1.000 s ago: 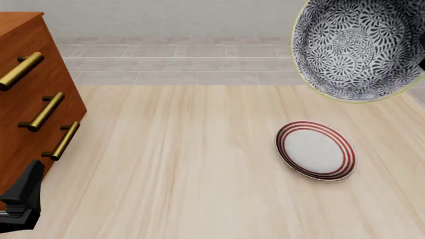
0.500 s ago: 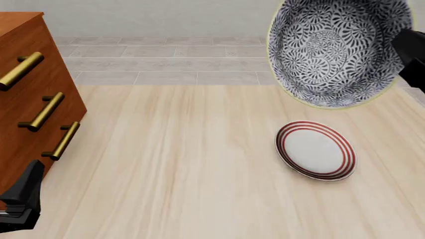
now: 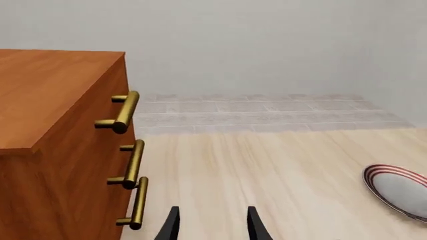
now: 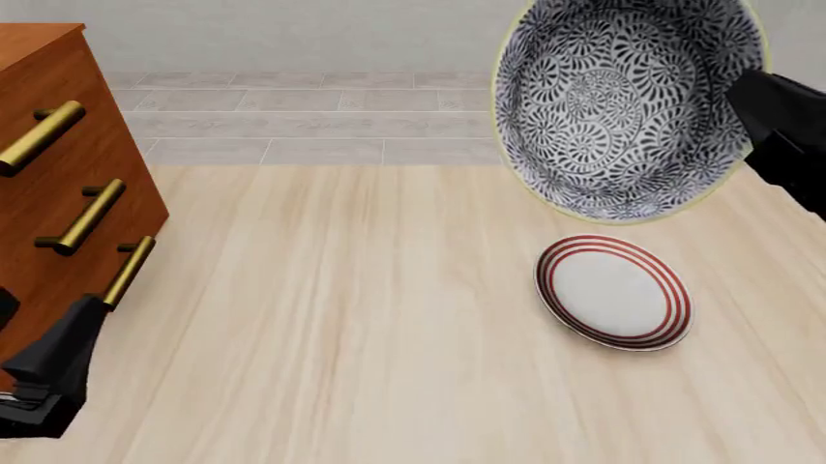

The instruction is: Put the bowl on top of the cabinet.

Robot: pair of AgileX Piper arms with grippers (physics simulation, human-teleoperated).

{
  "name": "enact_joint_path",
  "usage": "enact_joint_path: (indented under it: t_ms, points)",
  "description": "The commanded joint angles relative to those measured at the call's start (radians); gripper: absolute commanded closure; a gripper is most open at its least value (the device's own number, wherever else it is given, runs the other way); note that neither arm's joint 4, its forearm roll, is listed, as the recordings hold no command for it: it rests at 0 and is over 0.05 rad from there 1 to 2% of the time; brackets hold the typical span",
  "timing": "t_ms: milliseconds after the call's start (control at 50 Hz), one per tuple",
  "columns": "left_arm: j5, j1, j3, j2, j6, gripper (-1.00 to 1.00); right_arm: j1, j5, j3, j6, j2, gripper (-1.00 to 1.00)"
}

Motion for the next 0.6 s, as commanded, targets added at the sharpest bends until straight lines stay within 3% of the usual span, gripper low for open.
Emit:
enact_joint_path:
  t_ms: [20,220,600]
  points:
    - [0.150,-0.144,-0.174,0.019,-0.060,-1.00,0.016,-0.039,0.011,0.006,0.018,1.00]
    - [0.261,-0.280,-0.333,0.081,-0.074,-1.00,0.025,-0.054,0.012,0.016,0.024,1.00]
    - [0.303,-0.423,-0.482,0.269,-0.151,-1.00,0.057,-0.073,0.016,0.036,0.018,1.00]
